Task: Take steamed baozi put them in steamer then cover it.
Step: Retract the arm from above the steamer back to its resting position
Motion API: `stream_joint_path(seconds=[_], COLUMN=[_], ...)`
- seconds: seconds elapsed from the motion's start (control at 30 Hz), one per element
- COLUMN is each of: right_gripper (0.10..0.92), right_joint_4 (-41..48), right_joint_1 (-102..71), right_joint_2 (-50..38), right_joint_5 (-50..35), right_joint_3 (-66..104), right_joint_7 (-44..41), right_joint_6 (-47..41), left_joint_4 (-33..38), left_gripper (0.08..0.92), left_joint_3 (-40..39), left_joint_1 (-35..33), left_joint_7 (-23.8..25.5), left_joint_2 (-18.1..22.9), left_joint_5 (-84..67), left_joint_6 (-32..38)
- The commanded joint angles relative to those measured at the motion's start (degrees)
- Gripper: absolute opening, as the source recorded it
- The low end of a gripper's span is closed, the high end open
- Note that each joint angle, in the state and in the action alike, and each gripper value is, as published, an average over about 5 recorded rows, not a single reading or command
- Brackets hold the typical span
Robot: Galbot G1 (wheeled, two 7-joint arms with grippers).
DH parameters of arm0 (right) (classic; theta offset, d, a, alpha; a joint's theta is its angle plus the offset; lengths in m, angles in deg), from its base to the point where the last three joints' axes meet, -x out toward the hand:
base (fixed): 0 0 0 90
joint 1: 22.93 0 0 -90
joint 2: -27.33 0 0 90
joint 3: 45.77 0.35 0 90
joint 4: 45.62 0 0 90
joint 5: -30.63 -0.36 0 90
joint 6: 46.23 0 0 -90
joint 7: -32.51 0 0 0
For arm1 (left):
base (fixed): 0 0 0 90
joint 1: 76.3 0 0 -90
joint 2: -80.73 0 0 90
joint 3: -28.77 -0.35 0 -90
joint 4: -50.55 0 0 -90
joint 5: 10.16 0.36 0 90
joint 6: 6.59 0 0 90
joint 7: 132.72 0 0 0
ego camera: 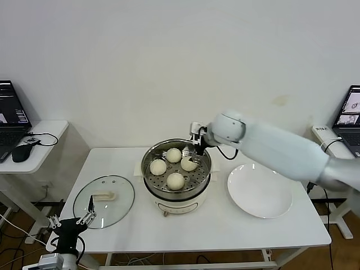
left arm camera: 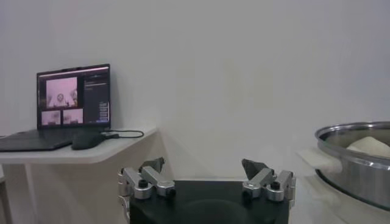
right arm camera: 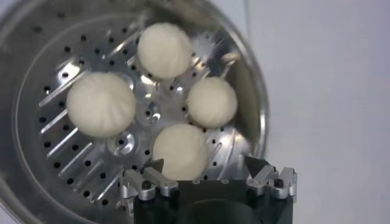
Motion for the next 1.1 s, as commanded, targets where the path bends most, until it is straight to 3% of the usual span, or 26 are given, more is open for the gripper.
stream_joint_path(seconds=[0.03,0.27,0.53,0.73,1.1], right_gripper=[0.823,0.823,0.823,0.823,0.823], right_joint_4=[-17.15,-19.47,-20.33,-22.34,-24.68], right_joint_1=[-31.99,-61.73,-86.97,-95.71,-100.49], right_joint_2=[-13.61,-9.09,9.47,21.01,27.80], right_joint_5=[-3.72,9.34,14.64,18.40,23.56], right_joint_3=[29.30,59.52,86.80,98.84,109.61], right_joint_7=[25.99,25.42,20.13,20.32,22.04], right_joint_6=[15.80,31.73,42.48,47.08,47.98], left_joint_4=[-0.76,-3.34,-11.09,-18.00,-26.82], left_gripper=[0.823,0.823,0.823,0.823,0.823], left_joint_3=[-0.06,-0.18,0.73,4.75,4.20], left_joint_1=[0.22,0.95,3.65,6.10,7.28], left_joint_7=[-0.38,-1.79,-2.72,-3.29,-3.79], left_joint_2=[-0.21,-0.52,-2.67,-5.18,-8.30], left_joint_5=[0.47,9.07,39.92,70.14,86.60], left_joint_6=[0.08,0.43,2.35,6.69,8.95])
